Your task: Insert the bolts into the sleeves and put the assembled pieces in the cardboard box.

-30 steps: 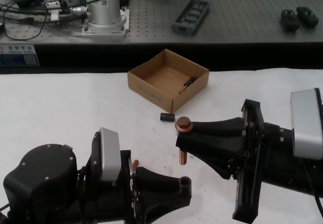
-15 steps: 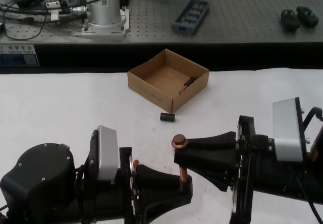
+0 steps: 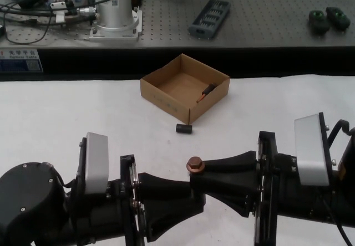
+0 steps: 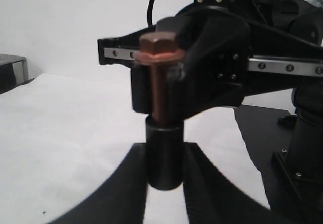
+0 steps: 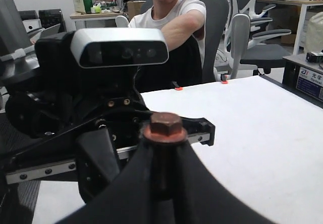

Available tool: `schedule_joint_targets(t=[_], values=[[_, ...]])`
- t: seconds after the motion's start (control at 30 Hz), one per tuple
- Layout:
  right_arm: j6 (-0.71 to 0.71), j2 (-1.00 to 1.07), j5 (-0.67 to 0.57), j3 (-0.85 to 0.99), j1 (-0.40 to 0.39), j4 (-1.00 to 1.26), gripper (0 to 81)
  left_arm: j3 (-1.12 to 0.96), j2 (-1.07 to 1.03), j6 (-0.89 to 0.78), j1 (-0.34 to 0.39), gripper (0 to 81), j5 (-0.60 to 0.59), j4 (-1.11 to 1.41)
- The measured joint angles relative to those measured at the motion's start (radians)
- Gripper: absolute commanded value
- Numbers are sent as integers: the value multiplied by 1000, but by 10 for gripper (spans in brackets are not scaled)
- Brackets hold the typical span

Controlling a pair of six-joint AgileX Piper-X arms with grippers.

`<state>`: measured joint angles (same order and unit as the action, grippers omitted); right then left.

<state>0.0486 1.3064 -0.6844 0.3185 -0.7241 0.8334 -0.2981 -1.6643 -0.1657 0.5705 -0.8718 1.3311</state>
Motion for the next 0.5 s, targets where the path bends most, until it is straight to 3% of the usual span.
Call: schedule_joint_targets(t=[0.33,0.5], values=[[0,0,0,0,0,-8,56,4,0,-55,0,6,0,38],[31,0,0,0,0,-10,18,7,0,-67,0,6,0,37]])
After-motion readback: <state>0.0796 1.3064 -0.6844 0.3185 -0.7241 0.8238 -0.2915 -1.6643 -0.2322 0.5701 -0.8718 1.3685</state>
